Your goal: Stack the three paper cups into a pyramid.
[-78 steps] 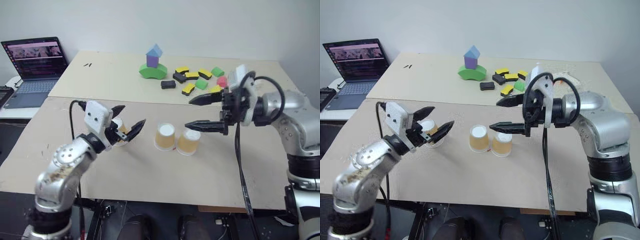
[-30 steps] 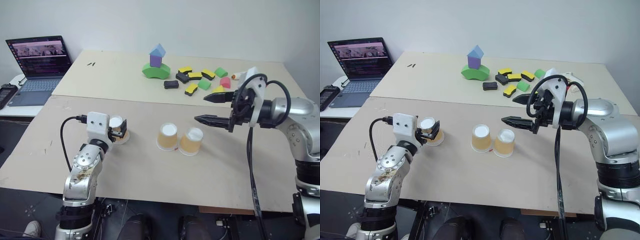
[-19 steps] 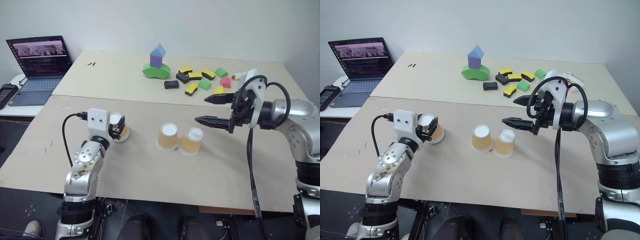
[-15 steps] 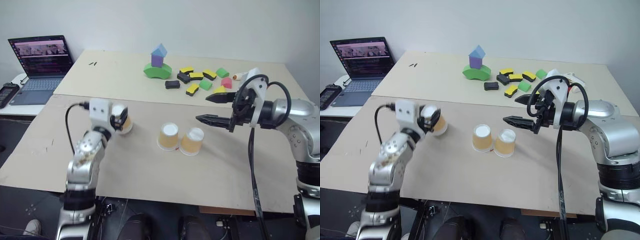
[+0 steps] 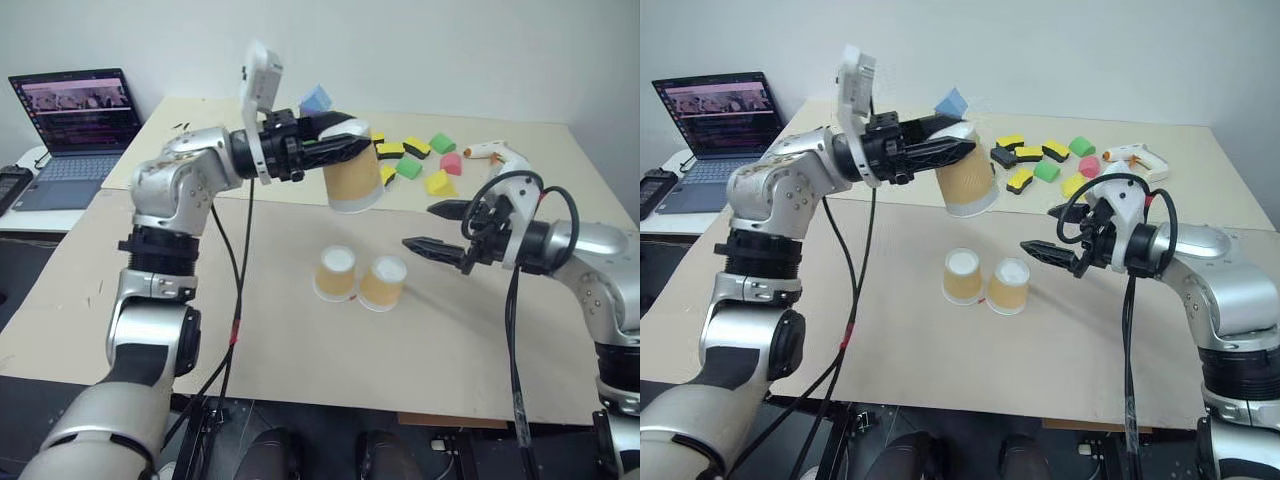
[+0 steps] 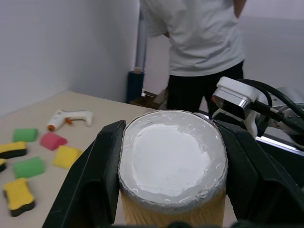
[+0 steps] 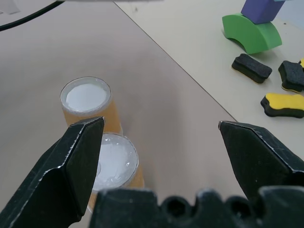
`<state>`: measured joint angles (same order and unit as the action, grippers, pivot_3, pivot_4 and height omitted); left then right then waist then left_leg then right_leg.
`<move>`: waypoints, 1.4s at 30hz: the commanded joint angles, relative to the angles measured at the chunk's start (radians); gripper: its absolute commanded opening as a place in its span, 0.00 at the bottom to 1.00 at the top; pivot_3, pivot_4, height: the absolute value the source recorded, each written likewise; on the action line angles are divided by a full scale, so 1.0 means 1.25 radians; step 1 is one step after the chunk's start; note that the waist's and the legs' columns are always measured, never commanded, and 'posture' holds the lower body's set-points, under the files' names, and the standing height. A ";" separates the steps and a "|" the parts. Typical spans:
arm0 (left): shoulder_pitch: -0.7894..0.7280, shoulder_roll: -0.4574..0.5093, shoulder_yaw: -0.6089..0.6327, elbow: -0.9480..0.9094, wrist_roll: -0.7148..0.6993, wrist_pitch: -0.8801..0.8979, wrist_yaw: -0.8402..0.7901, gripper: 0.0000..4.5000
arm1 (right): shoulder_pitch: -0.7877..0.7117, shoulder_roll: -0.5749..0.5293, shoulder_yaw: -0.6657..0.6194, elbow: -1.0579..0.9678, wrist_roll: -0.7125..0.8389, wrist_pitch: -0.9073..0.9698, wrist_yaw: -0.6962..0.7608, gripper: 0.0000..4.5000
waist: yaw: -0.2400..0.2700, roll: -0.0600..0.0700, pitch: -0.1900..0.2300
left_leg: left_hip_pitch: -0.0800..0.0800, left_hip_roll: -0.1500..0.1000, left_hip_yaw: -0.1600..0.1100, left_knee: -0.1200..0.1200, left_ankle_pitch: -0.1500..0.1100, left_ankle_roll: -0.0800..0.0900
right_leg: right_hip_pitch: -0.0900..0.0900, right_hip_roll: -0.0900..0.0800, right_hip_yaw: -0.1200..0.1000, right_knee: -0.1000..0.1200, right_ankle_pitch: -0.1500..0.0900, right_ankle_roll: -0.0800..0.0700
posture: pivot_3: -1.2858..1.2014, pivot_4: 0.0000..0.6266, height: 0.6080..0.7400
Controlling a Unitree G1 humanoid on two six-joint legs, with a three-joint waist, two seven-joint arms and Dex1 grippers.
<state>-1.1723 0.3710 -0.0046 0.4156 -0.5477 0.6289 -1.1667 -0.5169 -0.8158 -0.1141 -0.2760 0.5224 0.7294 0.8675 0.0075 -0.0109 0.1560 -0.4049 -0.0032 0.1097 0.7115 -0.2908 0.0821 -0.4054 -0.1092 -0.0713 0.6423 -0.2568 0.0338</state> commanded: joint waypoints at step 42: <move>-0.073 -0.103 -0.158 0.267 0.265 -0.321 -0.242 0.56 | 0.117 -0.050 -0.165 -0.173 0.119 0.086 -0.117 1.00 | 0.004 0.000 0.000 | -0.001 0.000 0.000 0.001 -0.001 0.003 | 0.000 0.000 0.002 0.000 0.000 0.000 | 0.52 0.24 1.00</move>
<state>-1.2413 0.2350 -0.2071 0.7548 -0.2315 0.2411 -1.4652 -0.3473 -0.8584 -0.2928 -0.4804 0.6519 0.8440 0.7191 0.0126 -0.0113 0.1561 -0.4064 -0.0031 0.1091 0.7132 -0.2922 0.0853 -0.4060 -0.1093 -0.0687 0.6427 -0.2567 0.0338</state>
